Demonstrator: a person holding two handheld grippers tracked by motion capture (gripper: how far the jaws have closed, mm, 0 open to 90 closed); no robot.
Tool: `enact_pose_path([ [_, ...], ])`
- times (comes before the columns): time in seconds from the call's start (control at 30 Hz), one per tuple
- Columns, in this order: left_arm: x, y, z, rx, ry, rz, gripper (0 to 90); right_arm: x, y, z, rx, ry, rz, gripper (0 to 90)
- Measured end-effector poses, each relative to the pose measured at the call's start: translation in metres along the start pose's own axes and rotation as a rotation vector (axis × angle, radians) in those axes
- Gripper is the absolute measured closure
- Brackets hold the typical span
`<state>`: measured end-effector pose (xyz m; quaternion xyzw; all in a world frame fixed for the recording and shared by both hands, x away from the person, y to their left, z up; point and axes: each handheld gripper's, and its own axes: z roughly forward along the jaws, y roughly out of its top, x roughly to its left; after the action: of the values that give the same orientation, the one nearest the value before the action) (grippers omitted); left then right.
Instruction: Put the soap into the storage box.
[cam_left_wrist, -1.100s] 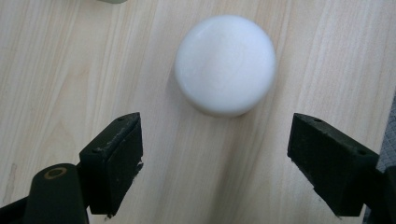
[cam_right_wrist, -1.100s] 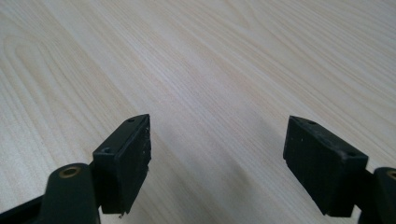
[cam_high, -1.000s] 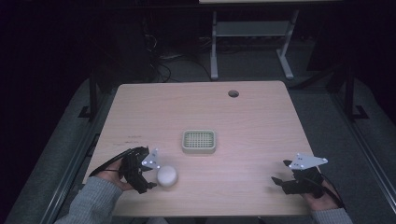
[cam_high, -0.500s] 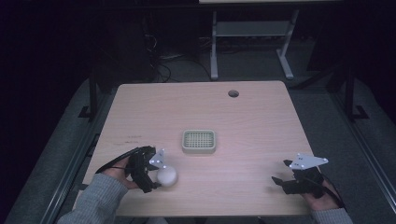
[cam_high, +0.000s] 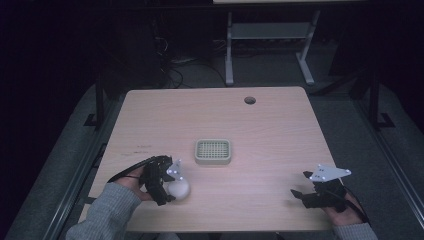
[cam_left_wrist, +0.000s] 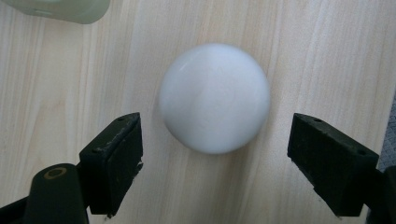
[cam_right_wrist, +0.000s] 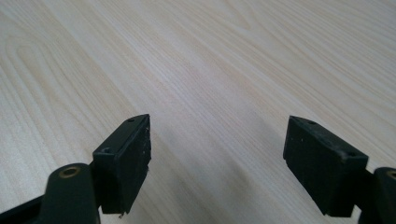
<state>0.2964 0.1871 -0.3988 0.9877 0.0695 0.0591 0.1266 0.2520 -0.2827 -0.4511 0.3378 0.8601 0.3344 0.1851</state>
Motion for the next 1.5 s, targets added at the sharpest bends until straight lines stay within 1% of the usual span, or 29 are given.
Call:
enact_pose_path([
  [0.2,0.001,0.004,0.003,0.011,-0.018,0.008,17.9,0.0,0.0,0.0,-0.002,0.004,0.003,22.7],
  [0.4,0.002,0.007,0.006,0.018,-0.02,0.006,17.9,0.0,0.0,0.0,-0.002,0.003,0.0,22.8],
  [0.53,0.003,0.01,0.009,0.037,-0.027,0.014,17.9,0.0,0.0,0.0,-0.003,0.003,0.0,22.7],
  [0.57,0.003,0.011,0.01,0.046,-0.032,0.014,17.9,0.0,0.0,0.0,0.0,0.002,-0.009,22.7],
  [0.63,0.004,0.012,0.012,0.056,-0.034,0.022,17.9,0.0,0.0,0.0,-0.001,0.003,-0.005,22.7],
  [0.7,0.004,0.013,0.014,0.062,-0.044,0.018,17.9,0.001,0.0,0.0,-0.002,0.006,0.0,22.8],
  [0.77,0.005,0.015,0.015,0.072,-0.041,0.025,17.9,0.0,0.0,0.0,-0.002,0.006,-0.001,22.7],
  [0.87,0.005,0.016,0.016,0.072,-0.04,0.03,17.9,0.0,0.0,0.0,-0.003,0.006,0.0,22.8],
  [0.93,0.005,0.017,0.017,0.08,-0.045,0.028,17.9,0.0,0.0,0.0,-0.001,0.003,-0.009,22.8],
  [0.97,0.005,0.017,0.018,0.083,-0.05,0.023,17.8,0.0,0.0,0.0,0.0,0.004,-0.005,22.8],
  [1.0,0.005,0.018,0.02,0.085,-0.056,0.018,17.7,0.001,0.001,0.0,-0.003,0.009,0.01,22.7],
  [1.03,0.005,0.019,0.02,0.094,-0.058,0.024,17.5,0.001,0.001,0.0,-0.001,0.008,0.007,22.7],
  [1.1,0.005,0.02,0.023,0.097,-0.061,0.024,17.5,0.001,0.001,0.0,0.002,0.005,-0.006,22.7],
  [1.17,0.005,0.021,0.024,0.105,-0.063,0.025,17.5,0.002,0.001,0.0,-0.002,0.009,0.008,22.7],
  [1.3,0.005,0.024,0.027,0.116,-0.066,0.027,17.4,0.001,0.001,0.001,0.004,0.005,-0.011,22.8],
  [1.5,0.007,0.025,0.03,0.129,-0.072,0.025,17.3,0.001,0.001,0.001,0.003,0.007,-0.009,22.8],
])
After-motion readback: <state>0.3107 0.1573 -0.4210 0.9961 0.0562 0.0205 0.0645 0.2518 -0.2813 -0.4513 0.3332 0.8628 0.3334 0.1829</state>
